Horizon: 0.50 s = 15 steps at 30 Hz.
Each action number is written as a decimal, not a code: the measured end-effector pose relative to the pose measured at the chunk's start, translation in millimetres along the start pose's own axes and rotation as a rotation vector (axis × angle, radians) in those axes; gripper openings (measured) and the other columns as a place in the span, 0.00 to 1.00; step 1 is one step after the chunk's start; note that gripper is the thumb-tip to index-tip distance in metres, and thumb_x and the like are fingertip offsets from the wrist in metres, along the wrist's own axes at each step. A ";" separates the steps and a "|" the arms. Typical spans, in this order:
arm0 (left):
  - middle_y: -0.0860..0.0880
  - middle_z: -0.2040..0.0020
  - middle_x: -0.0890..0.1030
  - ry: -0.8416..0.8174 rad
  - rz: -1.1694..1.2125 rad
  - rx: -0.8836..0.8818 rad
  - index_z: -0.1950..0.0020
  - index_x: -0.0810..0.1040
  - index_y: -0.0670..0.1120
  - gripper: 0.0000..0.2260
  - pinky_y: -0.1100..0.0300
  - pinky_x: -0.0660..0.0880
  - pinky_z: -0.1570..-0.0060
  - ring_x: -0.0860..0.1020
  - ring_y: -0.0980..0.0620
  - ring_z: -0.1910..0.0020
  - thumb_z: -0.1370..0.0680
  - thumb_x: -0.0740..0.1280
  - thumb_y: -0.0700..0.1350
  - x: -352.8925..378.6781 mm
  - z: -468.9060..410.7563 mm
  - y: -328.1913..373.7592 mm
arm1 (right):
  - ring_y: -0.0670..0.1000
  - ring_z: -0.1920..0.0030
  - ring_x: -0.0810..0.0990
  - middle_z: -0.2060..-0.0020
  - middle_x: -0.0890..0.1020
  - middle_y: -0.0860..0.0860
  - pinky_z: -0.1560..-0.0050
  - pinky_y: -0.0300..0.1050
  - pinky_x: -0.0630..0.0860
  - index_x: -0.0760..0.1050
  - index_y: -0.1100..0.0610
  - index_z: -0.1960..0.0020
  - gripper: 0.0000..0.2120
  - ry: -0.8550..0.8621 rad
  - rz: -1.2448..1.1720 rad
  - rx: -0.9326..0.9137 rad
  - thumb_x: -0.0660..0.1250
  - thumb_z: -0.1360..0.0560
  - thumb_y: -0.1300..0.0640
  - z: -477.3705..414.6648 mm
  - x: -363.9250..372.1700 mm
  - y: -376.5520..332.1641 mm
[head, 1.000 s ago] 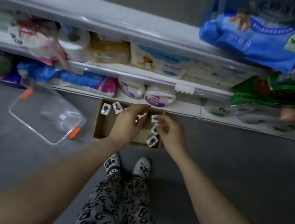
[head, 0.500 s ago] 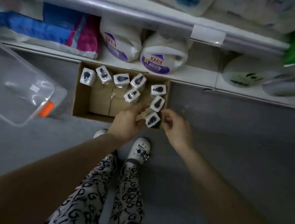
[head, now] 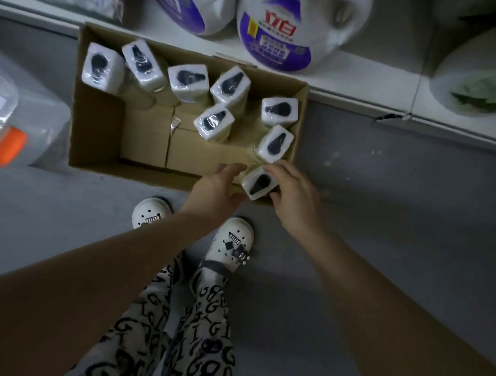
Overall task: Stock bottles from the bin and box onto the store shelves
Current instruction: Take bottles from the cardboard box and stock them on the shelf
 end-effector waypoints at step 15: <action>0.45 0.32 0.74 -0.052 0.026 -0.028 0.26 0.69 0.47 0.29 0.56 0.71 0.44 0.76 0.45 0.39 0.26 0.73 0.45 42.7 -42.8 -21.4 | 0.63 0.32 0.67 0.32 0.72 0.62 0.41 0.60 0.74 0.79 0.58 0.41 0.21 0.027 0.367 -0.229 0.76 0.34 0.61 -41.6 46.2 39.5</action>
Point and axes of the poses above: each hand's wrist, its own z-axis away from the middle knuckle, its own x-axis out of the palm, y = z × x, the point moved 1 cm from there along -z, towards the middle knuckle
